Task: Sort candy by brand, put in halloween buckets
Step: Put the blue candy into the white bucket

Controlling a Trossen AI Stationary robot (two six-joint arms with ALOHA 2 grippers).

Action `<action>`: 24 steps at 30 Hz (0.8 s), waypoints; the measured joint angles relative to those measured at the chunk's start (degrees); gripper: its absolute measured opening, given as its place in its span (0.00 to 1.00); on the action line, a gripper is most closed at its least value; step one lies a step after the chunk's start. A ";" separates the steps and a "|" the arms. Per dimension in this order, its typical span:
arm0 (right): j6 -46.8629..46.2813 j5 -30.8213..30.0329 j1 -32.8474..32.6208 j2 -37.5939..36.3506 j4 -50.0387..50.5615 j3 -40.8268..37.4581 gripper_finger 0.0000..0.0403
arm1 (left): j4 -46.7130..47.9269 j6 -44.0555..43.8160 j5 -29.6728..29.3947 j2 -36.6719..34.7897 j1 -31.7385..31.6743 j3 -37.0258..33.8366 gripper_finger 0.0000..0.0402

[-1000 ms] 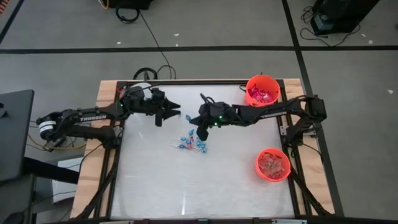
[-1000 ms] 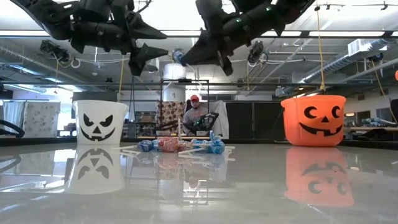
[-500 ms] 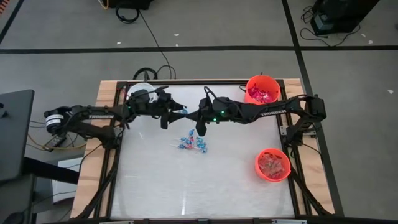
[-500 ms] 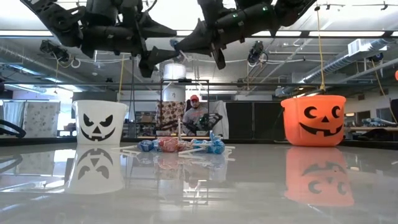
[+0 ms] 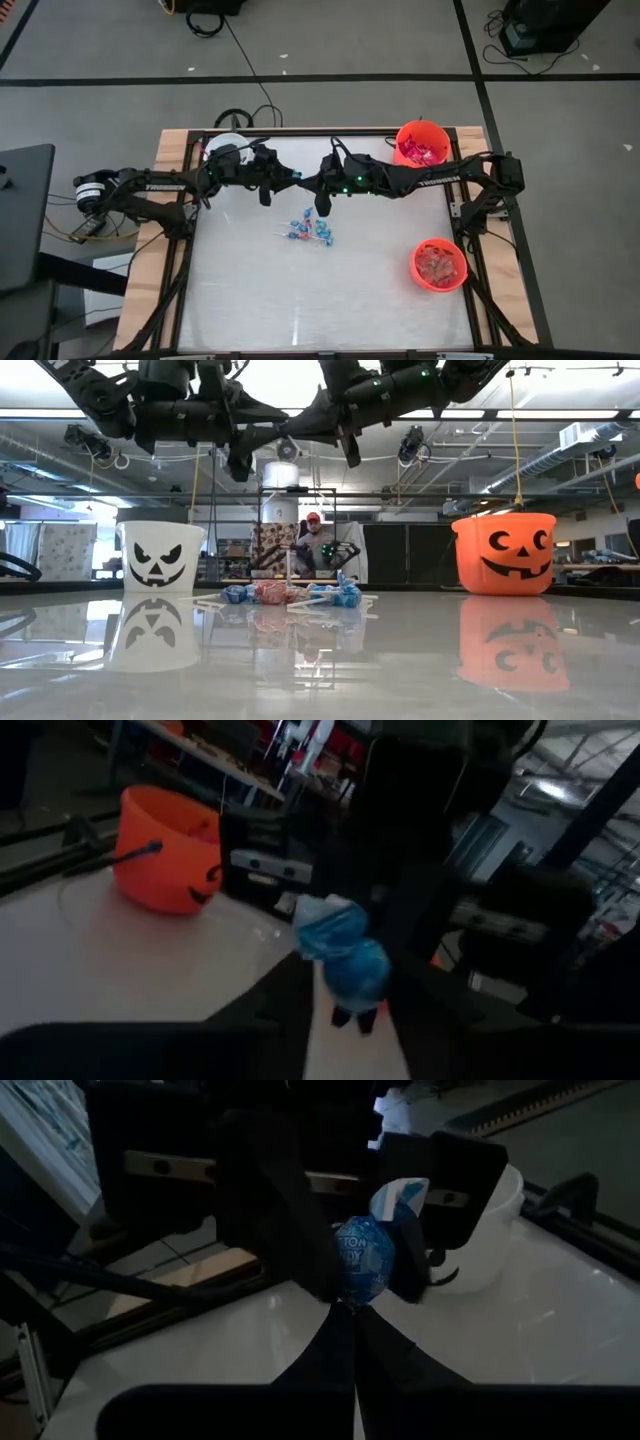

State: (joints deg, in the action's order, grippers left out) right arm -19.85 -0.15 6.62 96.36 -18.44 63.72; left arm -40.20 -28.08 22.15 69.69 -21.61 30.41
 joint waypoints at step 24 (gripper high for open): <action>-4.44 -0.06 4.53 14.51 8.03 1.90 0.59 | 59.17 17.85 -22.19 -16.18 -14.39 13.49 0.21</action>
State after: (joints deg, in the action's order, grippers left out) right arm -24.29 -0.22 11.15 110.86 -10.40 65.62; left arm 18.97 -10.23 -0.04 53.51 -35.99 43.90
